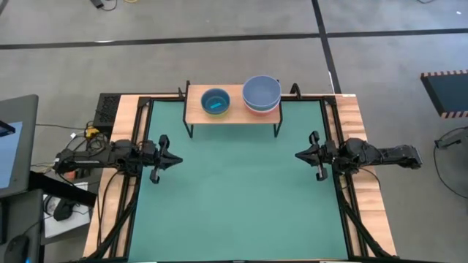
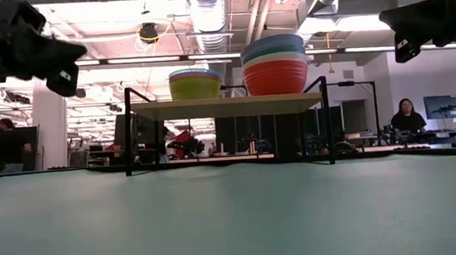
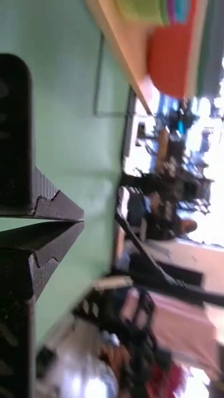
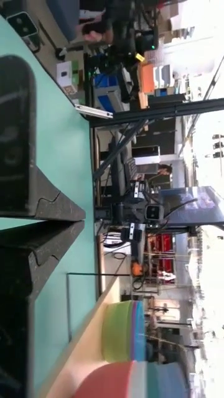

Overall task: Place and stack bowls onto a shelf
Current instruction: Return to Home Position

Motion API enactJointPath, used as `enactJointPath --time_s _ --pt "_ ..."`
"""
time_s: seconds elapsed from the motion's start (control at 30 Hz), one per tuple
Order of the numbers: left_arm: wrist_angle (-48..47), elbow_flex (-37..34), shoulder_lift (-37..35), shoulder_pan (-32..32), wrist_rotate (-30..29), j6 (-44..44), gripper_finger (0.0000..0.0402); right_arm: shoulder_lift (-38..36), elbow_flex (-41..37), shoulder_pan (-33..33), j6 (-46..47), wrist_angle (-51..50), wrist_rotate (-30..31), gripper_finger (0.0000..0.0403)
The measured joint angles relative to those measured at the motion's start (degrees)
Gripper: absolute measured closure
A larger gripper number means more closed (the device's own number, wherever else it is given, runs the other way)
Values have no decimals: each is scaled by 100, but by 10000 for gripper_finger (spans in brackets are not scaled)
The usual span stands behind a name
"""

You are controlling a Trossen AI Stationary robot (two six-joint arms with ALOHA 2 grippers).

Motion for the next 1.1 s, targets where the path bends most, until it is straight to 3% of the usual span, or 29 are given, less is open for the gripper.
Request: enactJointPath --time_s 0.1,0.23,1.1 --pt "-456 0 6 2 -255 114 401 0 0 -28 316 -134 6 368" --pt "-458 -2 114 3 -516 -415 401 0 -2 -95 921 -436 31 368" --pt "-467 -15 175 2 -517 -591 401 28 2 -123 945 -833 8 367"
